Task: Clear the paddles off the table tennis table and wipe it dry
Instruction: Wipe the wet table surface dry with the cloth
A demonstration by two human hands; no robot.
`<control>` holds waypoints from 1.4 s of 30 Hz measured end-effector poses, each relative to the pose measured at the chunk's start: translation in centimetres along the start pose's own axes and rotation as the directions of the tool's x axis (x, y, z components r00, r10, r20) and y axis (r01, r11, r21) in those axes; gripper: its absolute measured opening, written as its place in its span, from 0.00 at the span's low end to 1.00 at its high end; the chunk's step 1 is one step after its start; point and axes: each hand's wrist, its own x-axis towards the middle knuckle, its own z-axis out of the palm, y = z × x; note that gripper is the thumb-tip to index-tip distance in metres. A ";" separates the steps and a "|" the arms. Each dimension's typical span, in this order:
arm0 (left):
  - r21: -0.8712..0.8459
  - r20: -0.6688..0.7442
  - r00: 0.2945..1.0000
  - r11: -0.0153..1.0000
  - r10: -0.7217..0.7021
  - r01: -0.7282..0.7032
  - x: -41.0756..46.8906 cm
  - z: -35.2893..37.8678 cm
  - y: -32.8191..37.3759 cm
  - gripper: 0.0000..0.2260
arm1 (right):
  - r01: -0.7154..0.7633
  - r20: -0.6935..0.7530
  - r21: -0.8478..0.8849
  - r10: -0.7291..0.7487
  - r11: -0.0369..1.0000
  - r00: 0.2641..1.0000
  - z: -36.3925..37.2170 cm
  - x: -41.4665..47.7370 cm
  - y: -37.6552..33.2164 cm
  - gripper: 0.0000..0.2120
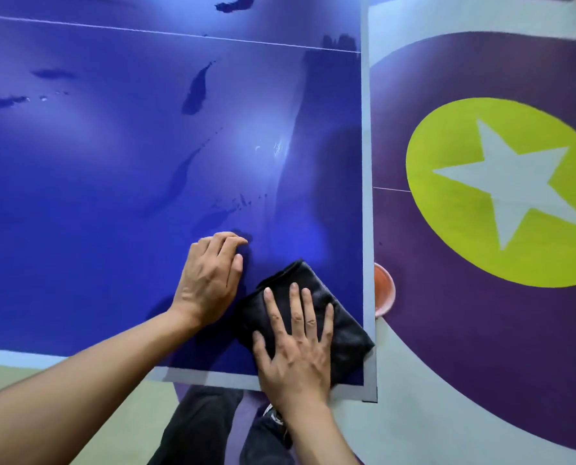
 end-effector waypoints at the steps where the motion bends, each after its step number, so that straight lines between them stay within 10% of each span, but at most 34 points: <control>1: -0.004 -0.022 1.000 1.000 -0.004 0.004 1.1 0.0 -0.3 0.16 | -0.013 -0.001 -0.005 0.013 1.000 1.000 0.0 1.0 -0.3 0.33; 17: 0.101 -0.066 0.988 0.984 -0.138 0.144 21.7 -1.8 -19.4 0.20 | -0.290 -0.092 -0.088 0.282 0.953 0.955 -0.6 36.6 0.0 0.32; 28: 0.054 -0.071 0.976 0.977 -0.204 0.208 22.1 -1.2 -20.4 0.22 | -0.360 -0.078 -0.105 0.353 0.927 0.932 -3.9 60.8 4.9 0.31; 42: 0.084 -0.057 0.975 0.973 -0.213 0.217 21.5 -1.2 -20.4 0.20 | -0.044 0.022 -0.156 0.048 0.987 0.999 -1.4 46.4 -3.0 0.31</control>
